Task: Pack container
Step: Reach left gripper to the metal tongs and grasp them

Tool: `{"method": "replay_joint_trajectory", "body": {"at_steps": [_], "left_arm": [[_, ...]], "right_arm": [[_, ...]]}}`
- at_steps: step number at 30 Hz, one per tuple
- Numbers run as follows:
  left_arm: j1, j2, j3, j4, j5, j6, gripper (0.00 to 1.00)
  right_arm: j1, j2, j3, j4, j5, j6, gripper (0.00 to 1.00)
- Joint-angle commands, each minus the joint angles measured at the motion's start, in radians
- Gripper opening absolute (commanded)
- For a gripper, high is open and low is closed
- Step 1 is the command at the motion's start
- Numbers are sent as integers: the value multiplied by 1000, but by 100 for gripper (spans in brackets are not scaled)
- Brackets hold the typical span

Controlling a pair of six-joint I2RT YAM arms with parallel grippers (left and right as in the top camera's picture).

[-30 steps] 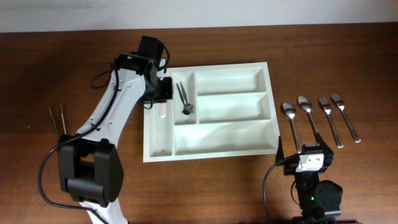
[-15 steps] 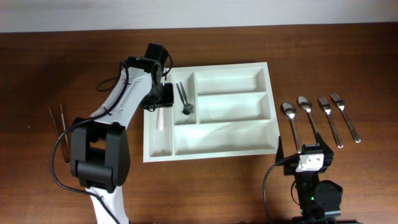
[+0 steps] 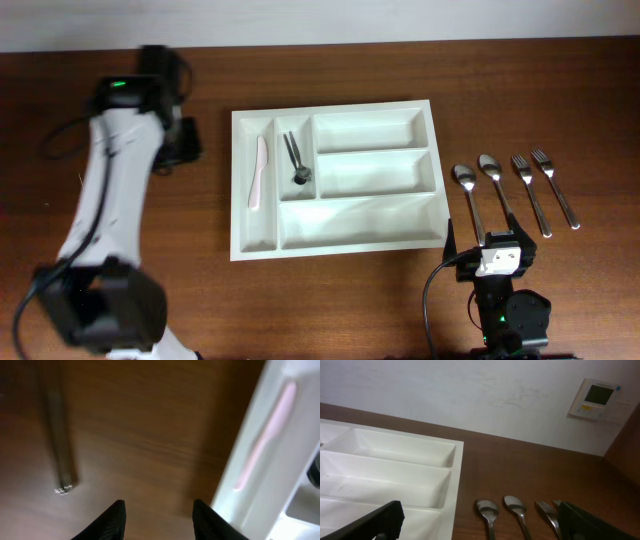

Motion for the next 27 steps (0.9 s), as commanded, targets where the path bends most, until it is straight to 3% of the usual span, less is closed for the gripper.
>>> {"method": "replay_joint_trajectory", "body": {"at_steps": [1, 13, 27], "left_arm": [[76, -58, 17, -15, -48, 56, 45], [310, -58, -80, 102, 62, 226, 36], [475, -56, -339, 324, 138, 317, 36]], "right_arm": [[7, -8, -7, -5, -2, -6, 99], [7, -8, -7, -5, -2, -6, 99], [7, -8, -7, -5, -2, -6, 98]]}}
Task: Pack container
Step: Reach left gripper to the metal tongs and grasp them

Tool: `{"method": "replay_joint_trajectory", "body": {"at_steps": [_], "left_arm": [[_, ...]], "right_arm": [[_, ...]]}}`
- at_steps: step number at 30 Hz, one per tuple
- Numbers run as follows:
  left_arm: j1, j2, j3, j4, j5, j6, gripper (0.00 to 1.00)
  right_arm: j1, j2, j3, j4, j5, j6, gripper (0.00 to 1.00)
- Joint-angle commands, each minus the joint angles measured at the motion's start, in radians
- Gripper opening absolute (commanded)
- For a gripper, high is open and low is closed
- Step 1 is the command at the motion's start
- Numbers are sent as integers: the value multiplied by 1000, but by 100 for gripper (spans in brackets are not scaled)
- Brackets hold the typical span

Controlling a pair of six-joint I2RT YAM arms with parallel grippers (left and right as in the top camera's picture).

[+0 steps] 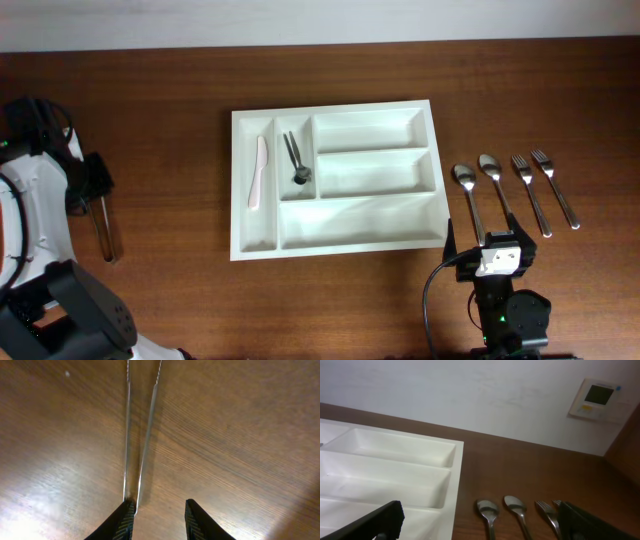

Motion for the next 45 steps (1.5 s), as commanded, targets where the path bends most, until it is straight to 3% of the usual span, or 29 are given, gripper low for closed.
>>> {"method": "replay_joint_trajectory", "body": {"at_steps": [1, 14, 24, 45], "left_arm": [[19, 8, -88, 60, 55, 63, 36], [20, 8, -256, 273, 44, 103, 35], [29, 31, -257, 323, 45, 169, 35], [69, 208, -257, 352, 76, 174, 36]], "right_arm": [[7, -8, -7, -5, -2, -6, 99], [7, -8, -7, -5, -2, -6, 99], [7, -8, -7, -5, -2, -6, 99], [7, -8, -7, -5, -2, -6, 99]]}}
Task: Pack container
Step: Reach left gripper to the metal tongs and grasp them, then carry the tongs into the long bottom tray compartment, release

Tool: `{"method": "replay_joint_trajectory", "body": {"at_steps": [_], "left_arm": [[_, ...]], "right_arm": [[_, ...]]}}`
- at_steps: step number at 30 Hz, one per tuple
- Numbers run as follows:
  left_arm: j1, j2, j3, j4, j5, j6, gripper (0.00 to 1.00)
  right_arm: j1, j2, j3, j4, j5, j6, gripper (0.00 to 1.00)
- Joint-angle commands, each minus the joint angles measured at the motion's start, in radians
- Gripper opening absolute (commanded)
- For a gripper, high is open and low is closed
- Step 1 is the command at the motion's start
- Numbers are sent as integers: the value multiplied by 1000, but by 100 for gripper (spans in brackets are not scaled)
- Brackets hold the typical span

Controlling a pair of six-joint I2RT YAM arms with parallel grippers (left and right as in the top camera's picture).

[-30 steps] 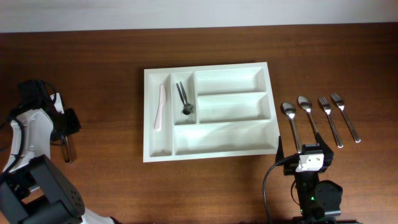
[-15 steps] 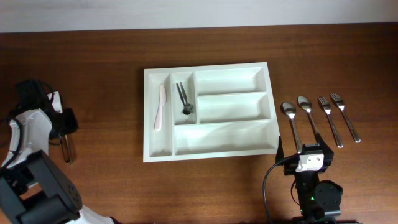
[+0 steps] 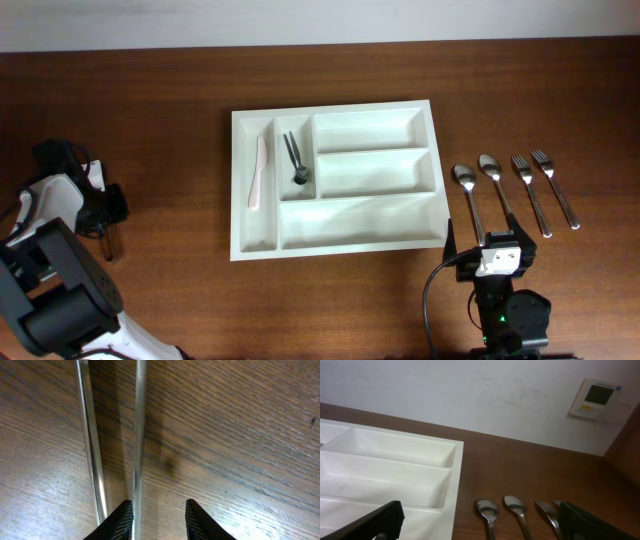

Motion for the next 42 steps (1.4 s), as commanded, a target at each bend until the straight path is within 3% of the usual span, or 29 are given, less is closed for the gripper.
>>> {"method": "replay_joint_trajectory", "body": {"at_steps": [1, 7, 8, 10, 11, 16, 26, 33, 42], "left_arm": [[4, 52, -6, 3, 19, 17, 36], [4, 57, -6, 26, 19, 17, 36], [4, 57, -6, 27, 19, 17, 30], [4, 57, -6, 29, 19, 17, 6], [4, 57, -6, 29, 19, 17, 2], [3, 50, 13, 16, 49, 9, 2], [-84, -101, 219, -141, 302, 28, 2], [-328, -245, 240, -130, 459, 199, 2], [-808, -260, 237, -153, 466, 539, 2]], "right_arm": [[7, -8, -7, -5, -2, -6, 98], [7, -8, -7, -5, -2, -6, 99], [7, -8, -7, -5, -2, -6, 99], [7, -8, -7, -5, -2, -6, 99], [7, -8, -7, -5, -2, -6, 99], [7, -8, -7, -5, -2, -6, 98], [7, -8, -7, -5, -2, -6, 99], [7, -8, -7, -5, -2, -6, 99], [7, -8, -7, -5, -2, -6, 99]]}}
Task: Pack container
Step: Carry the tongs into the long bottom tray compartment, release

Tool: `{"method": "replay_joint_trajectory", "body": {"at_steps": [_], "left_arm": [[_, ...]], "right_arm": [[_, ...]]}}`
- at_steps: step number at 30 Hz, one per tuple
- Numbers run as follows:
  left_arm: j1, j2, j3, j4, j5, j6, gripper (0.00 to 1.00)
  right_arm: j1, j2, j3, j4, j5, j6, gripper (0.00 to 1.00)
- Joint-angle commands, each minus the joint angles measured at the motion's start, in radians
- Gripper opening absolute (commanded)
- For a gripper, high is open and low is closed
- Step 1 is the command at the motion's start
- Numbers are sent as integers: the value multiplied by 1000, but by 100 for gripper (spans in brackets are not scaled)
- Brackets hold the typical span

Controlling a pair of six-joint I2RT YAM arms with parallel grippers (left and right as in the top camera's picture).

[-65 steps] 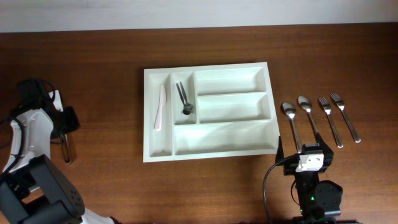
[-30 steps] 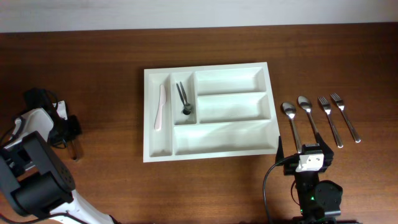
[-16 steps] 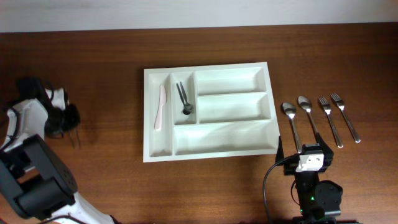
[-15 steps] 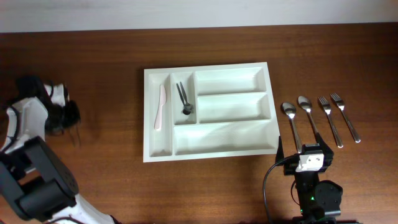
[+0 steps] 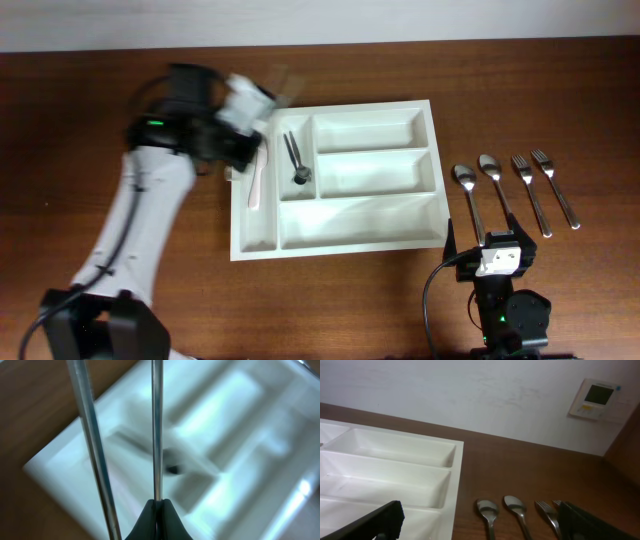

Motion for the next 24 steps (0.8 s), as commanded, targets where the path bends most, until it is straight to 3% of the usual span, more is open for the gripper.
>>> {"method": "replay_joint_trajectory", "body": {"at_steps": [1, 4, 10, 24], "left_arm": [[-164, 1, 7, -10, 36, 223, 2], [-278, 19, 2, -14, 16, 298, 2], [-415, 92, 2, -60, -61, 300, 2], [-455, 289, 2, -145, -62, 354, 2]], "right_arm": [[7, -8, -7, -5, -2, -6, 99], [7, -8, -7, -5, -2, -6, 99], [7, -8, -7, -5, -2, -6, 99], [7, -8, -7, -5, -2, -6, 99]]}}
